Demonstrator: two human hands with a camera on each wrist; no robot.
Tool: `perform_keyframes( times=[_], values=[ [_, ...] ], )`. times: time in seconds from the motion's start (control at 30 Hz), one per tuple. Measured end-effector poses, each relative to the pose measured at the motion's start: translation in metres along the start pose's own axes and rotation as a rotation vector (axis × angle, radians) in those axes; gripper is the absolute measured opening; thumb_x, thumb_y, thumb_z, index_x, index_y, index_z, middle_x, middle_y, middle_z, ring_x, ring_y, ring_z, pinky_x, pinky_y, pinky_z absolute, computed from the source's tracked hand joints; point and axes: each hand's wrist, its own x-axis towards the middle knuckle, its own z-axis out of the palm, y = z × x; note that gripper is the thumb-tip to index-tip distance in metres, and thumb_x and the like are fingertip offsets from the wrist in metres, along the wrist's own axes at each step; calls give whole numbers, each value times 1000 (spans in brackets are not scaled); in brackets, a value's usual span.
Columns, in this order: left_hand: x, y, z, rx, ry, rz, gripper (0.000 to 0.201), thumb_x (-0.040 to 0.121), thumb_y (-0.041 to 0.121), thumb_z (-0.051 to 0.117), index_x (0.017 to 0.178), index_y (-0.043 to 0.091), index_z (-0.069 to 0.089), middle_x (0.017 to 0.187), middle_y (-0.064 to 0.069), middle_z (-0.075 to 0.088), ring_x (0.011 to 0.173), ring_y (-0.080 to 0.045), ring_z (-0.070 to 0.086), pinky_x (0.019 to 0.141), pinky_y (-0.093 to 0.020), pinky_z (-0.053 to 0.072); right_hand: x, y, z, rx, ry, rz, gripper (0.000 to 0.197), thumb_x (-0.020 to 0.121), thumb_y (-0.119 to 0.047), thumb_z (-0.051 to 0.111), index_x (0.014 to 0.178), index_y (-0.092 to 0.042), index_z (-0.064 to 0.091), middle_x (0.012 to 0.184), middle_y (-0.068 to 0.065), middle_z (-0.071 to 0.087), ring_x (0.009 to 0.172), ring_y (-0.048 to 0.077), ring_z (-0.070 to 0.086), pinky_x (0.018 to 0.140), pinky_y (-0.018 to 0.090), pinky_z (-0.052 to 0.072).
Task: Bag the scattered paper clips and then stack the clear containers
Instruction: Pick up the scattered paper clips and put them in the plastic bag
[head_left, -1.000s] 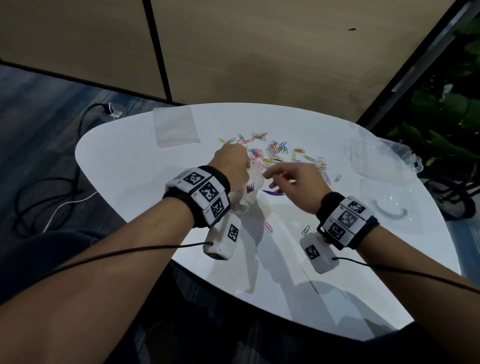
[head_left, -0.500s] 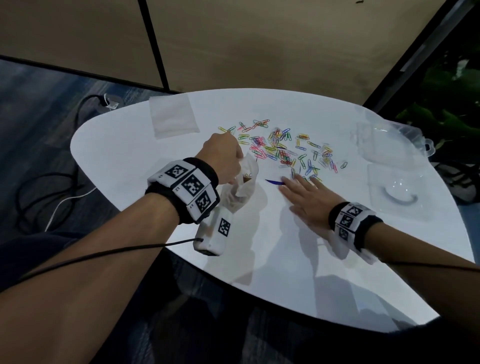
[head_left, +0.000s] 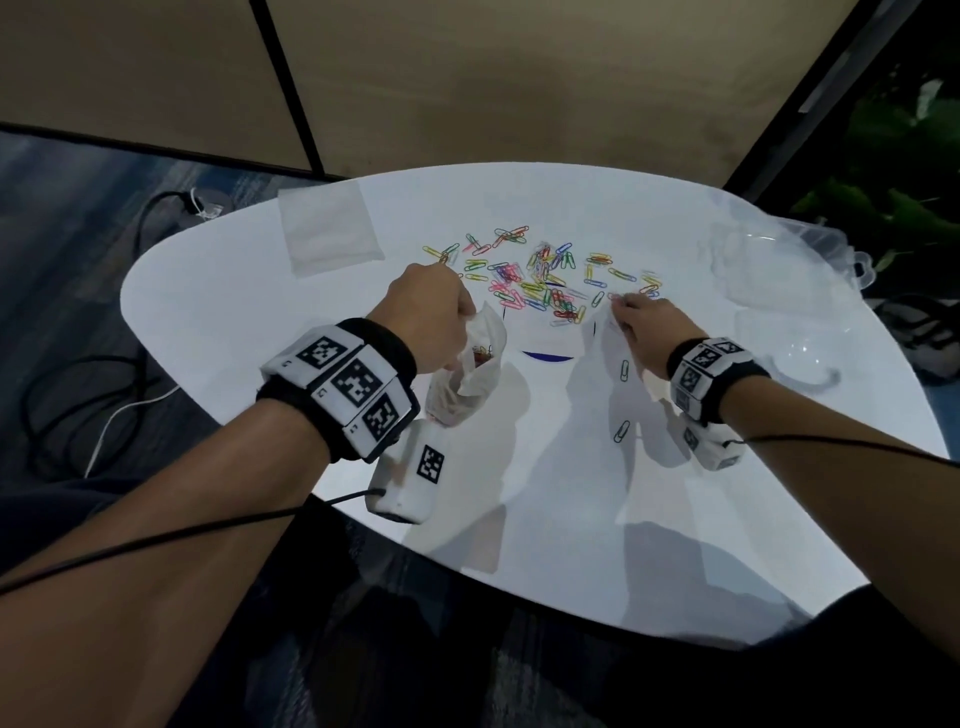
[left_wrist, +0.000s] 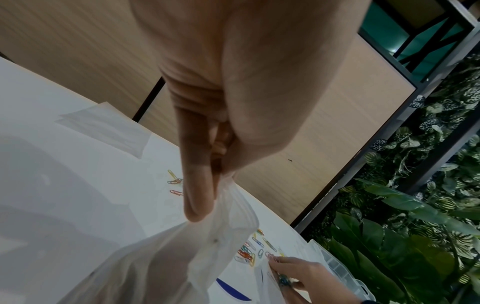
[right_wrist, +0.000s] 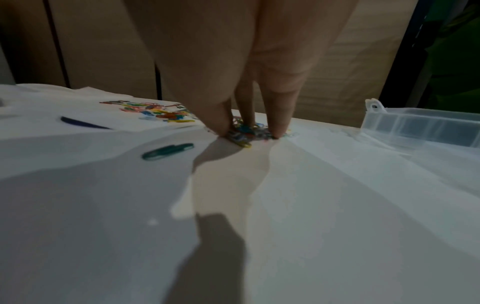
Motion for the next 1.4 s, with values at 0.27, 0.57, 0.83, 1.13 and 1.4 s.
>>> perform_keyframes(
  times=[0.27,0.57,0.83,1.13,1.4],
  values=[
    [1,5,3,-35,-11,-8,29,94,0,52,117,6,70,107,-15,73,86,-30,76,83,-39,62,-2,-12,-23,339,72,302,22,82,-3,59,80,-14,78,85,7,73,85,27,68,76,26,53],
    [3,10,7,-22,-14,10,26,92,4,52,102,8,76,103,-13,74,93,-32,72,88,-39,60,-22,-80,-99,1803,-124,361,22,83,1,72,104,8,69,101,16,73,85,19,72,77,22,58],
    [0,16,13,2,36,19,23,89,6,59,102,11,77,104,-12,73,95,-31,70,88,-36,59,-42,-149,-101,1743,-373,362,28,87,4,66,111,18,63,107,25,71,84,23,73,71,22,59],
    [-2,19,19,-30,30,45,25,89,5,57,101,11,78,100,-14,74,92,-31,71,87,-37,59,-48,-157,-105,797,-163,100,18,87,-14,61,90,-14,78,80,7,74,86,27,71,79,31,57],
    [3,15,16,-38,53,32,26,91,5,55,106,12,75,112,-11,72,103,-29,68,90,-33,56,-59,-113,-116,1281,-98,309,22,87,-2,68,108,4,66,85,20,69,78,32,70,72,40,62]
  ],
)
